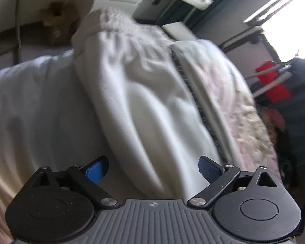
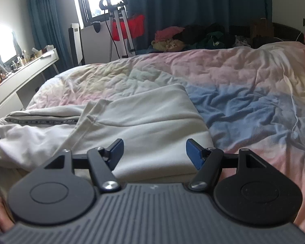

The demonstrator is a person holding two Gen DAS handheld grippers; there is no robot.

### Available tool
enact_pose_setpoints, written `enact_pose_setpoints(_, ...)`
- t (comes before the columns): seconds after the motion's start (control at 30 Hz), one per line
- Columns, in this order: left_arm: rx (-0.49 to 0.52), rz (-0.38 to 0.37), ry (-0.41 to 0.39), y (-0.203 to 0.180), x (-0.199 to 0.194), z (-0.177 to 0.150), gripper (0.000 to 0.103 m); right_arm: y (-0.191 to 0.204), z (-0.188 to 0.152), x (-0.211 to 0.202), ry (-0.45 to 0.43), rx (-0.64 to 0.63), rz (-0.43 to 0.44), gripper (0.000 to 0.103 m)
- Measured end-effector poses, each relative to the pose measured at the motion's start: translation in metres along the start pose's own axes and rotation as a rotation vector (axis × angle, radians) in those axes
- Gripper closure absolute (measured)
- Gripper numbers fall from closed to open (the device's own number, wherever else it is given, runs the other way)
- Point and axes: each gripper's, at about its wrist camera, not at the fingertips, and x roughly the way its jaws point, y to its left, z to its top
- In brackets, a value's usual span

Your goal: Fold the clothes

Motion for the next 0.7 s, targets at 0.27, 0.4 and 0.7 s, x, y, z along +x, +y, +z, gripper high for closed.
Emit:
enact_pose_setpoints(0.27,-0.105,0.010,-0.001,0.019,0.025,0.037,0.020,0.005,-0.004,0.013,0.039,-0.017,-0.005,0.033)
enact_pose_setpoints(0.4,-0.135,0.064,-0.055,0.029,0.030,0.054,0.034,0.010,-0.008,0.019,0.054,-0.035,-0.004,0.033)
enact_pose_setpoints(0.7,-0.159,0.086,-0.179,0.050,0.029,0.073,0.055,0.033,-0.010,0.047,0.062,-0.116,0.015,0.033)
